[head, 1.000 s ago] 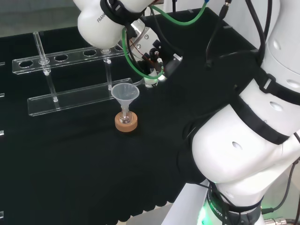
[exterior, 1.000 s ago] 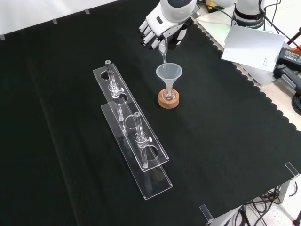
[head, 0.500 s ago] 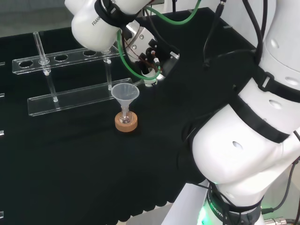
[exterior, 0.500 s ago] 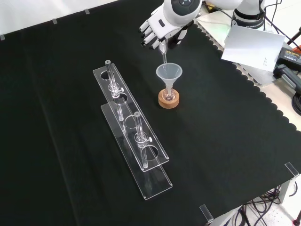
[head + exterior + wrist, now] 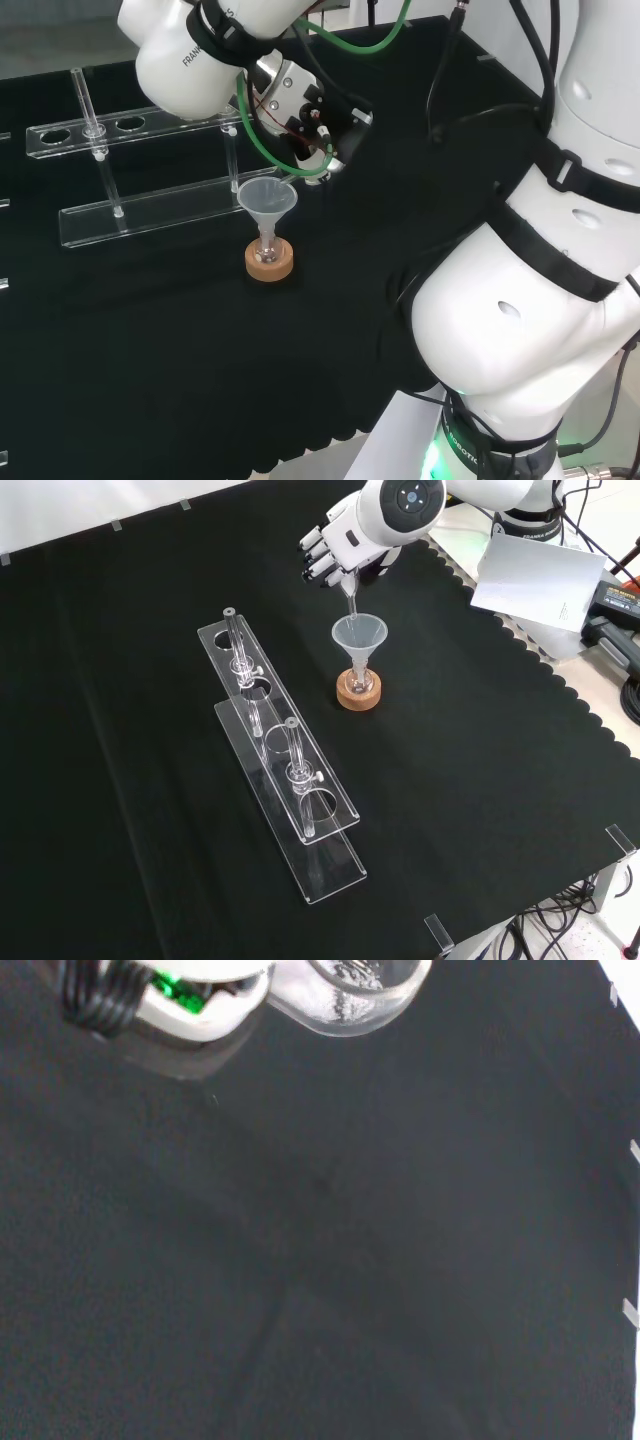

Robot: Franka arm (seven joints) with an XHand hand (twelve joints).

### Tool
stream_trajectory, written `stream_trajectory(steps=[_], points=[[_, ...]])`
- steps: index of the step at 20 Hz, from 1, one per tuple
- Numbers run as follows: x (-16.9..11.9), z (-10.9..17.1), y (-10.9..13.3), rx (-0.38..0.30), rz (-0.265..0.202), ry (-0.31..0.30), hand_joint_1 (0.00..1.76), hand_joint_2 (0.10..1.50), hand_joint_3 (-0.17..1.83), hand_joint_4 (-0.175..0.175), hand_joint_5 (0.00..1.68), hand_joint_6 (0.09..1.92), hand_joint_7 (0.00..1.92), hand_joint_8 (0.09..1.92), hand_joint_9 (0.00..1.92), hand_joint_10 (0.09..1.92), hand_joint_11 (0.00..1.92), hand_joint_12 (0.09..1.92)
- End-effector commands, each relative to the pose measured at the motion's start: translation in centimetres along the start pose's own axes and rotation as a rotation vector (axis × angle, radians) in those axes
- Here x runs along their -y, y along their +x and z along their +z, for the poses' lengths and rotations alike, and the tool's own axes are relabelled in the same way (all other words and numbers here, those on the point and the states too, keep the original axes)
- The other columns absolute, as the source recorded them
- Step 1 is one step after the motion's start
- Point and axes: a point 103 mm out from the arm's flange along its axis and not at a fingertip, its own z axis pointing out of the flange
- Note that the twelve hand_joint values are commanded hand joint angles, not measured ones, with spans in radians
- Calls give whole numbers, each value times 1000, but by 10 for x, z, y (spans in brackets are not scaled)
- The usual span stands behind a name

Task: Pour all the NaCl from the weighing funnel into the round-bottom flask.

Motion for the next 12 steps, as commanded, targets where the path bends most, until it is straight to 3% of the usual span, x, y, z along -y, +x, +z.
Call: stream_trajectory(steps=[1, 12], points=[[0, -4, -1, 44, 1, -7, 1117, 720, 536, 175, 1266, 636, 612, 652, 986, 310, 840, 1028], [-1, -9, 4, 98, -12, -15, 1116, 722, 534, 175, 1263, 642, 607, 653, 983, 306, 841, 1025]])
